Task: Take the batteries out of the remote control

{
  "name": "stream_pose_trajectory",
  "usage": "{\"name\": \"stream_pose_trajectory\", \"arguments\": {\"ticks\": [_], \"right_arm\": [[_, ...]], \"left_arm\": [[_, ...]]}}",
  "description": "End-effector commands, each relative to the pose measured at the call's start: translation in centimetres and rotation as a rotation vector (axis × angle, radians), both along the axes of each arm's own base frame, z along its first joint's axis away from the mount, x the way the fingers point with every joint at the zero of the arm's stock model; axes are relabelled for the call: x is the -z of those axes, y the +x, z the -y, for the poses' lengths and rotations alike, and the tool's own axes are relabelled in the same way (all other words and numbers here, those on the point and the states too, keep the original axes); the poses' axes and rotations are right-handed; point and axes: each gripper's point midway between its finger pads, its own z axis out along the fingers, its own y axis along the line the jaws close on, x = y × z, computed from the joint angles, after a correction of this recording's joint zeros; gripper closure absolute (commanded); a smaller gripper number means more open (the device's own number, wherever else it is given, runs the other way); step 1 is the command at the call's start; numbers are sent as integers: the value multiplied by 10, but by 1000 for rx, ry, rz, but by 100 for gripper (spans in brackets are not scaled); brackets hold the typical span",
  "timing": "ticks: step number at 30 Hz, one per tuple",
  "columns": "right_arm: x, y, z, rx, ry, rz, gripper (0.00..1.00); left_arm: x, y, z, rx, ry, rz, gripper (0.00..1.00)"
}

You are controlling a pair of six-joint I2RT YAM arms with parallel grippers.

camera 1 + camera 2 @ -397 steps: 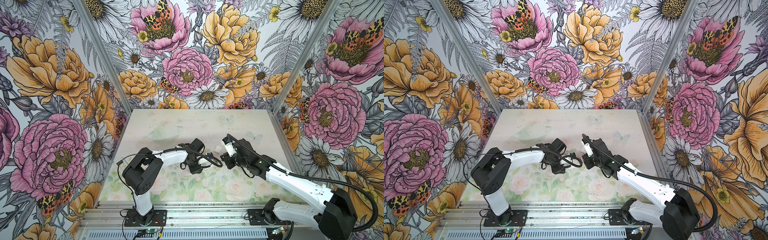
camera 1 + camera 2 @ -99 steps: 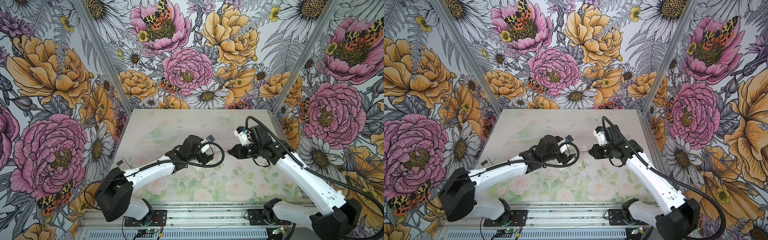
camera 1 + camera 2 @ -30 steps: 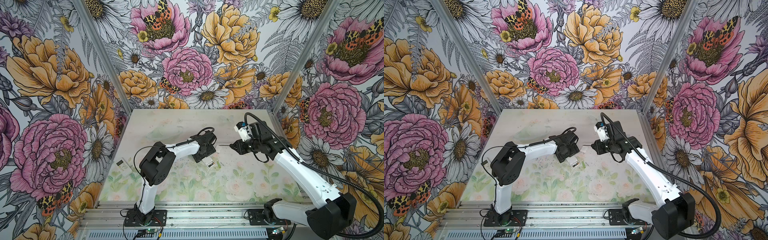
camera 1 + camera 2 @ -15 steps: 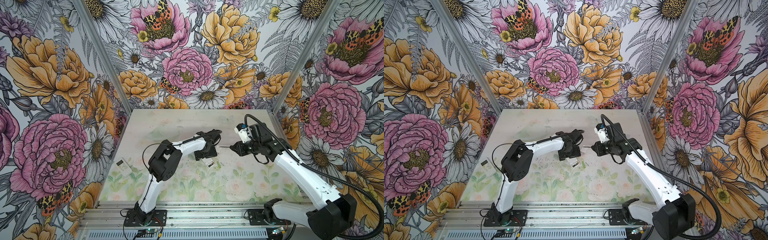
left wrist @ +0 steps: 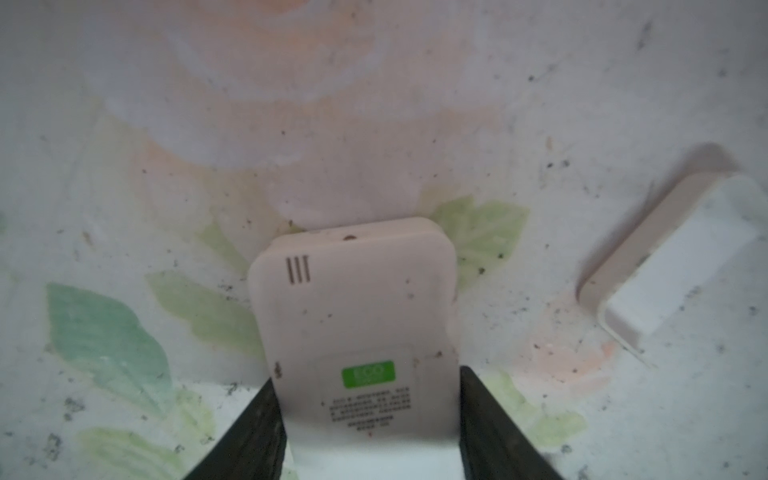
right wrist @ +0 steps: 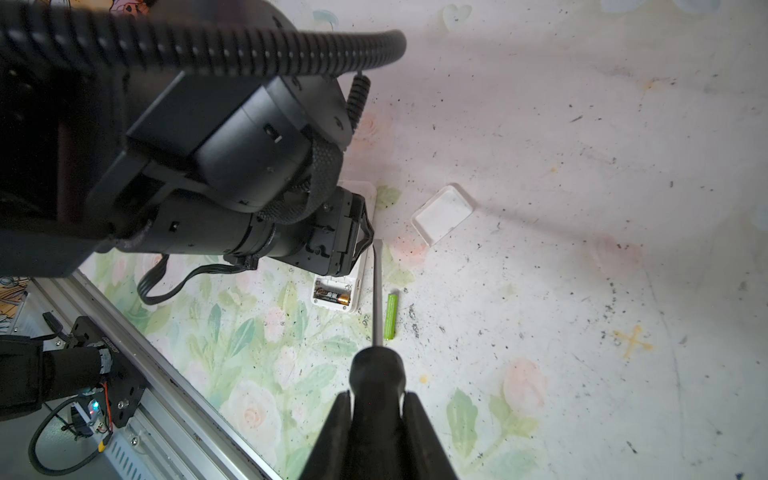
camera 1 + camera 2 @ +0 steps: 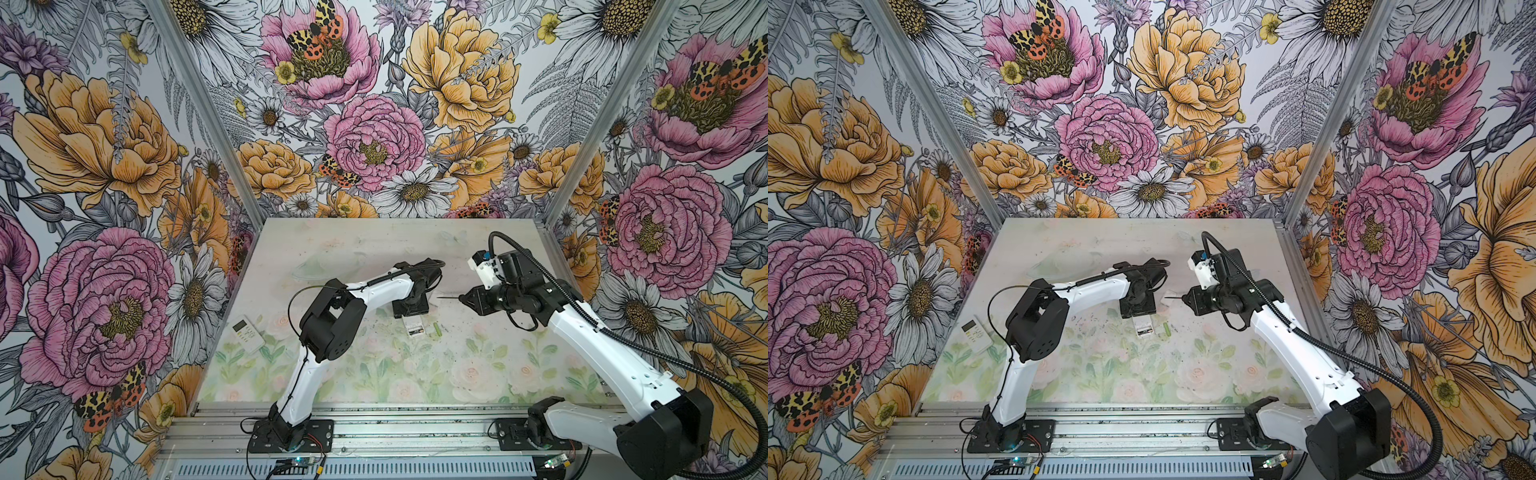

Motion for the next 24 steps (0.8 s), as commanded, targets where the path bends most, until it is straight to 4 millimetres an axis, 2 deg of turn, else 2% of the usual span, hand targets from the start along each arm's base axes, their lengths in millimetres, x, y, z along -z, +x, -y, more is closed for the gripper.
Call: {"name": "stream_pose_trajectory", "arguments": {"ticks": [1, 5, 8, 10, 13, 16, 21, 24], "right_arm": [[-10, -12, -12, -61, 49, 38, 100], [-1, -44, -27, -173, 41, 42, 100], [8, -65, -29, -199, 18, 20, 100], [6, -74, -33, -219, 22, 41, 100], [4, -81, -40, -256, -3, 64, 100], [12, -92, -47, -356, -96, 85, 100], [31, -98, -43, -480, -328, 114, 100], [29, -91, -40, -494, -389, 176, 100]], "left_arm": [[11, 3, 8, 118, 39, 6, 46], [6, -4, 31, 326, 7, -5, 54], [5, -14, 31, 421, 17, -14, 62], [5, -22, 28, 452, 15, -28, 65], [3, -36, 32, 526, 6, -37, 67], [0, -47, 38, 601, 11, -33, 67], [0, -53, 37, 620, 2, -47, 68], [-3, -54, 43, 665, -14, -43, 67]]}}
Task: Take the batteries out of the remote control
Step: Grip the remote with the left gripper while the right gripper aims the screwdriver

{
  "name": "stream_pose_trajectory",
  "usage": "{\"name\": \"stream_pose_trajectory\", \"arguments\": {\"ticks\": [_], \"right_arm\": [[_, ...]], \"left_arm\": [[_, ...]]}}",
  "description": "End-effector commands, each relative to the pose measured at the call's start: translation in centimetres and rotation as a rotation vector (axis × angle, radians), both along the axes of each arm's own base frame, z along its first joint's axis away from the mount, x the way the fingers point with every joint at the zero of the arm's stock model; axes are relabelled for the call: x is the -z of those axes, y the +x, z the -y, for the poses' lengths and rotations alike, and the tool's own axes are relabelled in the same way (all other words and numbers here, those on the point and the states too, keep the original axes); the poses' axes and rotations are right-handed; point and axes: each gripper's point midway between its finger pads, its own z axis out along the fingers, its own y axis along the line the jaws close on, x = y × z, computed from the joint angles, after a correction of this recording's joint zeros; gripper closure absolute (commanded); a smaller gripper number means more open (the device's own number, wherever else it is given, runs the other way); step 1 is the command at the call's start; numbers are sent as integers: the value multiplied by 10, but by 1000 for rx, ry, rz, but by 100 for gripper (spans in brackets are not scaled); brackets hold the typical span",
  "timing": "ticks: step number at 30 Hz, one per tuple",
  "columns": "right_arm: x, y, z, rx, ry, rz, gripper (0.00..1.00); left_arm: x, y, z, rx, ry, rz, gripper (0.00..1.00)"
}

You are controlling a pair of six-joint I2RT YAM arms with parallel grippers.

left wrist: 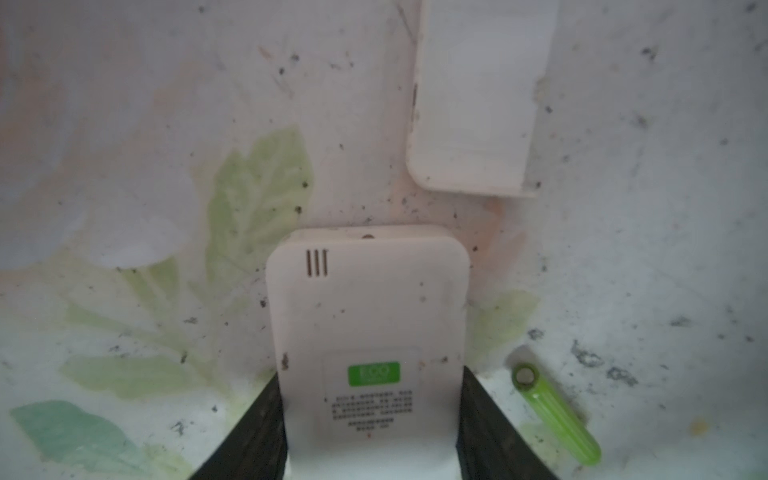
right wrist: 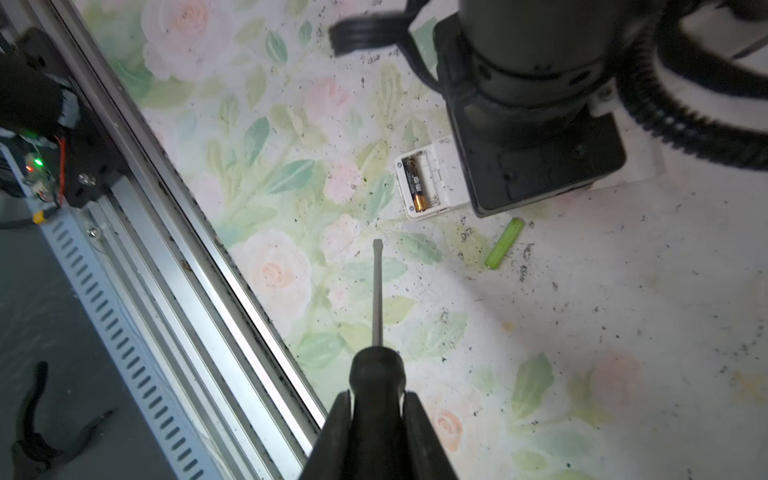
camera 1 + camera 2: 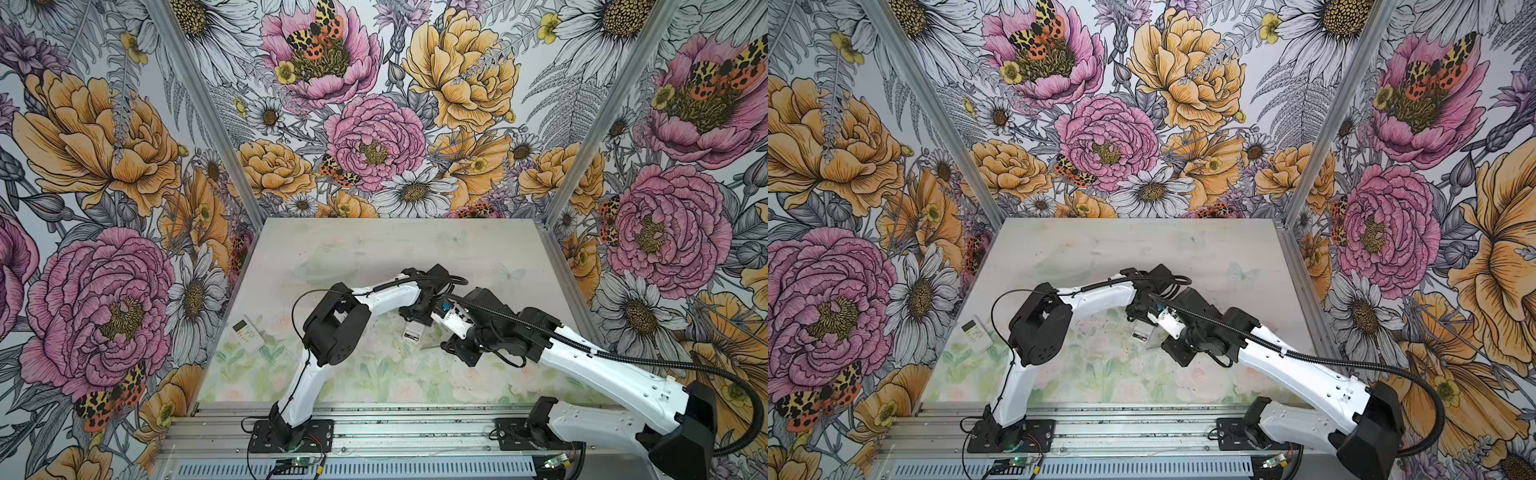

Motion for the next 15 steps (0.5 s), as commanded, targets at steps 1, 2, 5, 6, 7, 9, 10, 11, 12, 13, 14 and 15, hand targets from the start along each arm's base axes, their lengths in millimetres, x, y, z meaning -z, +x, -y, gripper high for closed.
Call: {"name": "stream_pose_trajectory", "arguments": {"ticks": [1, 2, 5, 6, 7, 9, 10, 11, 12, 13, 14, 15], "right_arm": [[-13, 16, 9, -33, -82, 149, 100], [-15, 18, 8, -47, -89, 173, 100], [-14, 19, 5, -81, -105, 204, 100], [-13, 20, 4, -85, -104, 205, 100], [-12, 21, 3, -83, -101, 207, 100], [-11, 21, -1, -82, -81, 210, 100], [-11, 21, -3, -77, -66, 211, 100], [-10, 20, -5, -74, -57, 206, 100], [-9, 20, -7, -73, -50, 204, 100], [-7, 20, -8, -71, -47, 202, 100], [-5, 21, -9, -68, -45, 202, 100], [-4, 21, -10, -69, -43, 202, 100]], "left_arm": [[-3, -30, 15, 119, -44, -87, 67], [-3, -31, 16, 130, -47, -90, 67], [0, -34, 17, 137, -51, -109, 69], [2, -36, 16, 134, -50, -117, 70], [4, -38, 16, 132, -47, -125, 72], [8, -40, 14, 129, -38, -130, 73], [9, -41, 14, 124, -34, -130, 73], [9, -42, 14, 118, -35, -133, 74], [11, -42, 13, 112, -36, -138, 74], [11, -43, 14, 109, -39, -143, 74], [10, -43, 15, 109, -44, -145, 73], [9, -43, 15, 108, -46, -143, 71]]}}
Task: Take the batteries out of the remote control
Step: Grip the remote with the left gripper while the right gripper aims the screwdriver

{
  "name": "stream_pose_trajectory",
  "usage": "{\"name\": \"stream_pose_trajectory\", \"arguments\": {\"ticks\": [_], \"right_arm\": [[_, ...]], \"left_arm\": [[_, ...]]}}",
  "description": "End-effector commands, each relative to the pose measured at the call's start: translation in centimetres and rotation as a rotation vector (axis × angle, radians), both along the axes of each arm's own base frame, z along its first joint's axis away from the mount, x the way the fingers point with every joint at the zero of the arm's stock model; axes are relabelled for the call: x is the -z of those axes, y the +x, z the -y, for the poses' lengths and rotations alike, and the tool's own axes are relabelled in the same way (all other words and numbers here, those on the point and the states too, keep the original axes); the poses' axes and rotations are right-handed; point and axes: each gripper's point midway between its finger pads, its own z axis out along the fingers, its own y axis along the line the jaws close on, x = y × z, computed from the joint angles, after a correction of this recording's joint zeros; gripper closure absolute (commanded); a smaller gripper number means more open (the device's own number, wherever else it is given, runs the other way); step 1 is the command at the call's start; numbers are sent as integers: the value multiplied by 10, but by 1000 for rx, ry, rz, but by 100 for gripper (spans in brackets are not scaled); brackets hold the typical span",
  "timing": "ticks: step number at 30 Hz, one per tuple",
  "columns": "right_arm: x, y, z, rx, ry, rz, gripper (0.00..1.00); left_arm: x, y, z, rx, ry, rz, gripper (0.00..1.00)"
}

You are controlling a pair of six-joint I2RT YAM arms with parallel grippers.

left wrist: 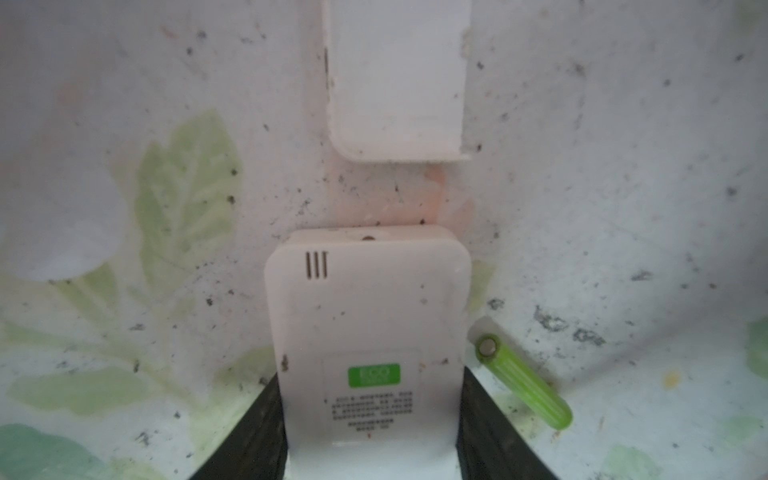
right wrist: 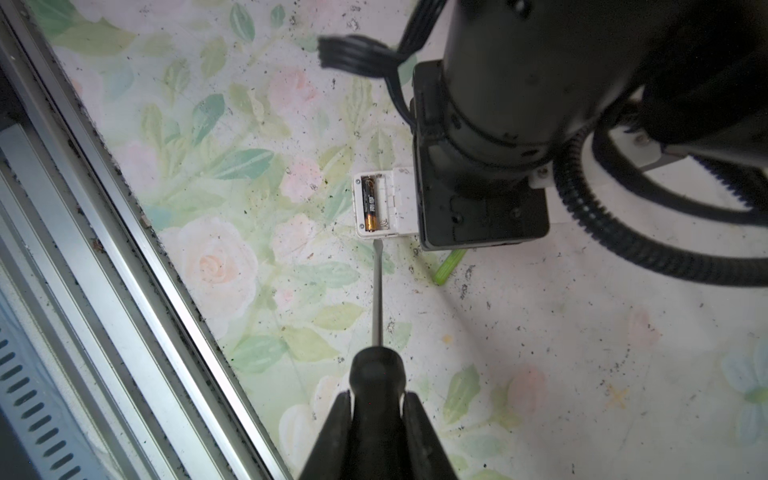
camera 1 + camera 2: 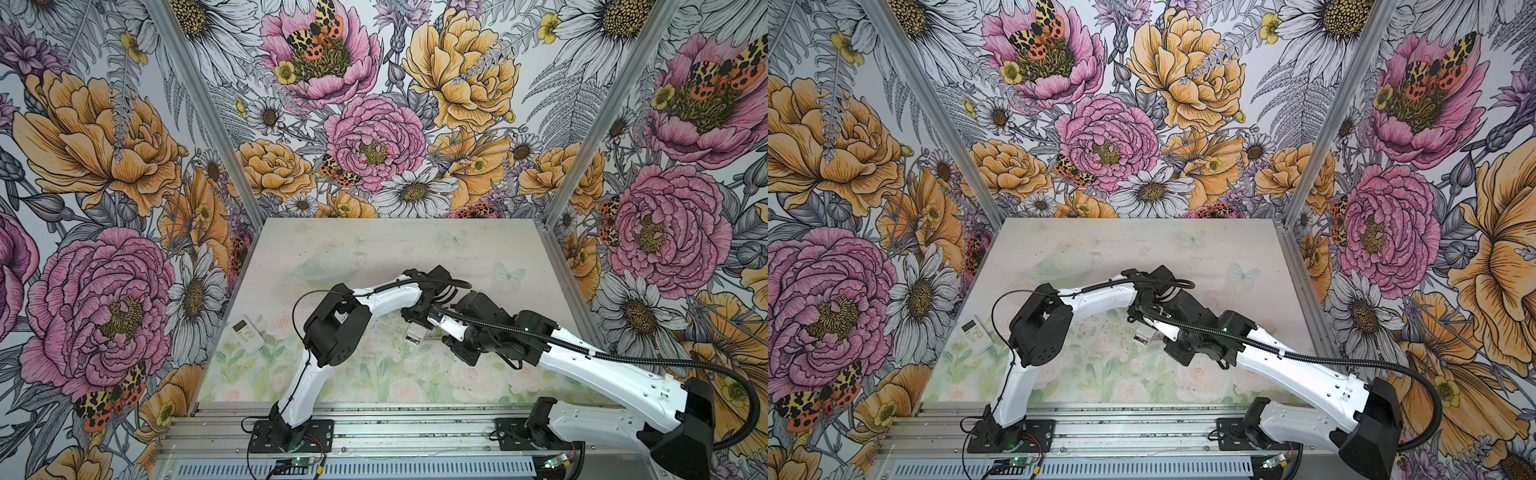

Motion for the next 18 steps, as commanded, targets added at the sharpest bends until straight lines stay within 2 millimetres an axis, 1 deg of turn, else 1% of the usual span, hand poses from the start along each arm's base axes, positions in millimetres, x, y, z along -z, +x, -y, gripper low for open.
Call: {"name": "stream_pose_trajectory", "arguments": {"ticks": [1, 2, 4, 5, 7, 10, 13, 15, 18], "right_arm": [[2, 6, -8, 6, 31, 29, 100], [2, 7, -9, 12, 33, 30, 100], [1, 7, -8, 19, 39, 31, 100], [1, 6, -8, 23, 40, 31, 100], [0, 7, -6, 34, 45, 33, 100], [-4, 6, -5, 49, 60, 35, 100], [-7, 6, -5, 57, 68, 40, 100], [-8, 7, -4, 64, 68, 45, 100], [-8, 8, -4, 65, 66, 42, 100]], "left_arm": [[8, -33, 8, 39, -24, -112, 65], [7, -32, 8, 34, -27, -110, 52], [4, -30, 7, 14, -33, -107, 33], [2, -26, 5, -6, -37, -106, 26], [-1, -21, 2, -38, -48, -104, 19], [-11, -11, 3, -82, -83, -103, 13], [-19, -3, 5, -117, -113, -105, 12], [-19, 1, 3, -154, -115, -122, 12], [-14, 2, 2, -173, -114, -151, 14]]}}
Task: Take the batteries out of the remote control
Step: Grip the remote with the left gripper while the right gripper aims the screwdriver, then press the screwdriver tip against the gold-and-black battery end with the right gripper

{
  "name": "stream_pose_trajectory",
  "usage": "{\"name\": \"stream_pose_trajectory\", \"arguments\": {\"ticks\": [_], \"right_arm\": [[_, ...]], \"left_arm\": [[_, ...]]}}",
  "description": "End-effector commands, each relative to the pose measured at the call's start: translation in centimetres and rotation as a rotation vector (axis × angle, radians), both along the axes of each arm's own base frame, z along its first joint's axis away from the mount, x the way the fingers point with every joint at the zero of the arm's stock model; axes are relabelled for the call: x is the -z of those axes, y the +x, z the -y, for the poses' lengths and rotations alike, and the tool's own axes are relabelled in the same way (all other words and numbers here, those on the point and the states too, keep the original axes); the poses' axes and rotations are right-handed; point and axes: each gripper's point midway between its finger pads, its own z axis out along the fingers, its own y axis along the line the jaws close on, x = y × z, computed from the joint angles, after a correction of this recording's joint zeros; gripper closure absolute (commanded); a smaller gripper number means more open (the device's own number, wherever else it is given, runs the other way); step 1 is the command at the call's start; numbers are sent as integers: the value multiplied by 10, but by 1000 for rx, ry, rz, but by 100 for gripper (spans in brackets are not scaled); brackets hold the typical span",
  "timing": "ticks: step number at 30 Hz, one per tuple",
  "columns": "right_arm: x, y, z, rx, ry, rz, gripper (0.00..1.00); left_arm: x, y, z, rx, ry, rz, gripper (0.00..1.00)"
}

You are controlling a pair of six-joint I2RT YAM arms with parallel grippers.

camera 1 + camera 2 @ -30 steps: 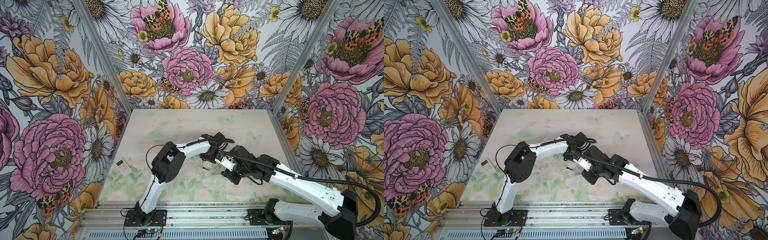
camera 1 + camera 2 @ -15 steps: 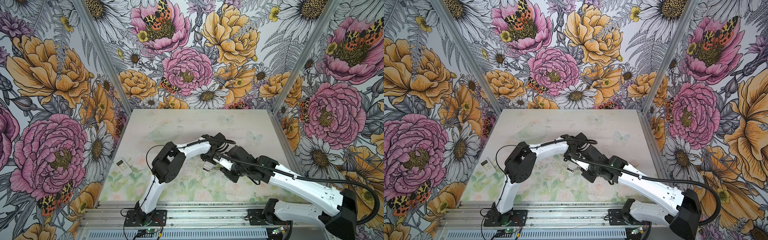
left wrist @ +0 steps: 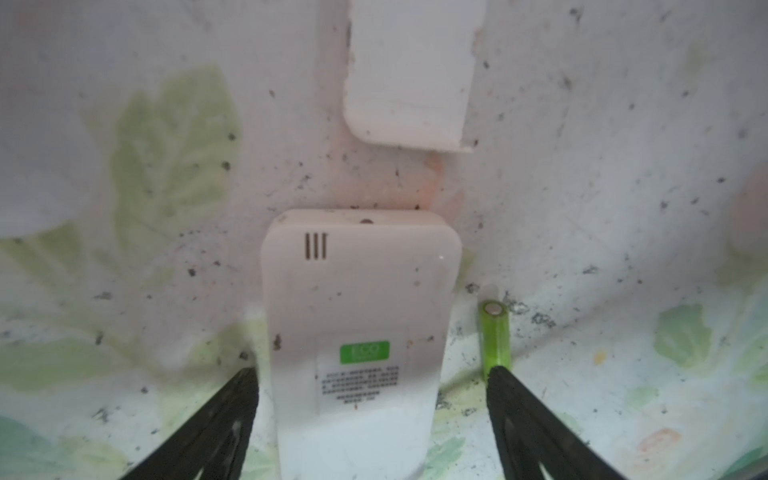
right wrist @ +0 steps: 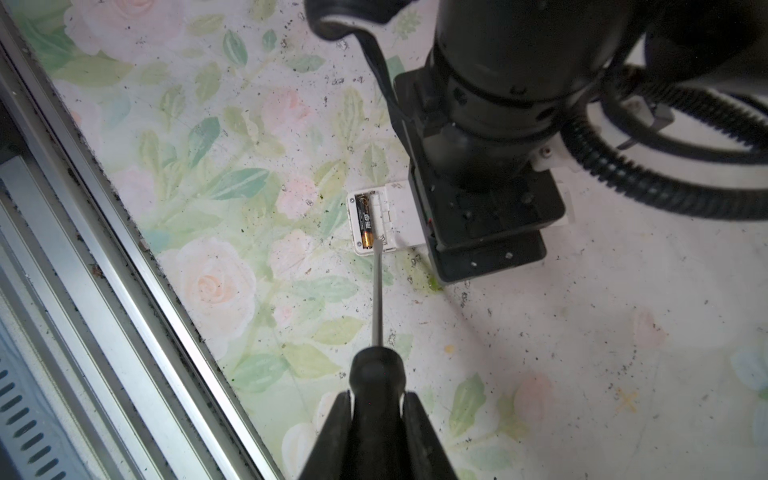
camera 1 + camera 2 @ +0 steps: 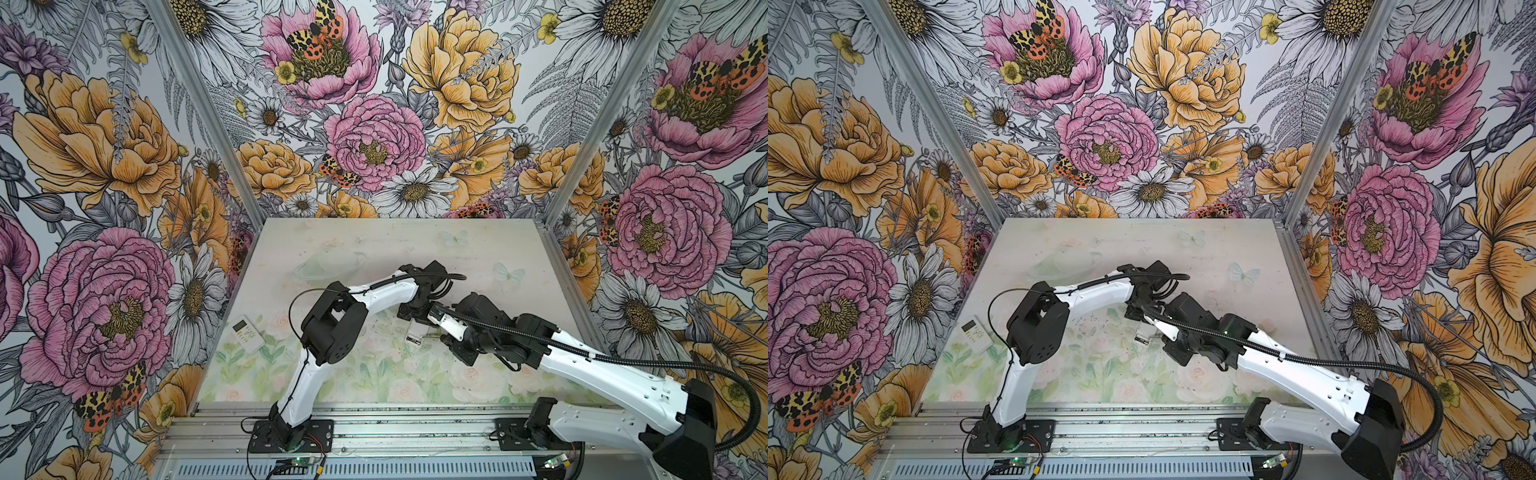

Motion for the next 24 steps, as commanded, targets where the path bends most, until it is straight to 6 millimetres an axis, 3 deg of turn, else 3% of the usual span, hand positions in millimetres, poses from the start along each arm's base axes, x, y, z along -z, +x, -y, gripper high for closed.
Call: {"name": "stream_pose_trajectory", "arguments": {"ticks": [1, 16, 18, 22, 24], "right_arm": [[-10, 6, -3, 24, 34, 35, 100], [-6, 1, -8, 2, 39, 9, 100], [-1, -1, -9, -24, 21, 8, 100], [7, -3, -9, -60, -16, -1, 100], [10, -3, -9, -61, -26, -2, 100]], "left_arm": [[-2, 1, 3, -37, -19, -47, 14], [18, 6, -3, -44, 96, -22, 21], [21, 5, 0, -37, 97, -26, 27], [25, -2, 0, -28, 98, -43, 52], [24, -4, 0, -24, 95, -48, 59]]}}
